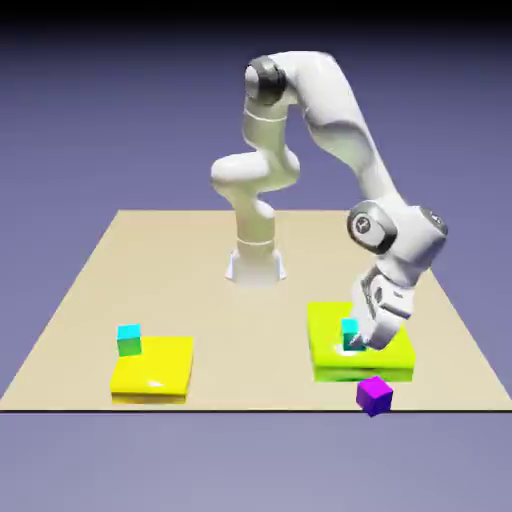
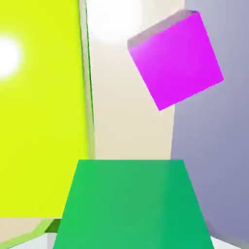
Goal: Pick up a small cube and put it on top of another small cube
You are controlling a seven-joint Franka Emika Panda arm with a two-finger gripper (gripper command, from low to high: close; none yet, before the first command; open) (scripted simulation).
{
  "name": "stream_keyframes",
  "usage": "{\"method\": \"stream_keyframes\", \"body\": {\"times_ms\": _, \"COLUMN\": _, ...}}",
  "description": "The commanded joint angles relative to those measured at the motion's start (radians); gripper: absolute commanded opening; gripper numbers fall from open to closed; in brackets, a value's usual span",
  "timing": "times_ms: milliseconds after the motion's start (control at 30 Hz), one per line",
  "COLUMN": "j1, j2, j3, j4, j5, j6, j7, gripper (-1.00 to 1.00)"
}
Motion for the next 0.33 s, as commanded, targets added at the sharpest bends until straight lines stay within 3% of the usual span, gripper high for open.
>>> {"method": "stream_keyframes", "body": {"times_ms": 0, "j1": 0.036, "j2": 0.029, "j3": -0.022, "j4": 0.024, "j5": 0.0, "j6": 0.021, "j7": -0.026, "gripper": -1.0}}
{"method": "stream_keyframes", "body": {"times_ms": 200, "j1": 0.037, "j2": 0.159, "j3": -0.058, "j4": 0.043, "j5": -0.066, "j6": 0.143, "j7": -0.014, "gripper": -1.0}}
{"method": "stream_keyframes", "body": {"times_ms": 233, "j1": 0.037, "j2": 0.159, "j3": -0.058, "j4": 0.043, "j5": -0.066, "j6": 0.143, "j7": -0.014, "gripper": 1.0}}
{"method": "stream_keyframes", "body": {"times_ms": 300, "j1": 0.043, "j2": 0.122, "j3": -0.047, "j4": 0.046, "j5": -0.051, "j6": 0.102, "j7": -0.027, "gripper": 1.0}}
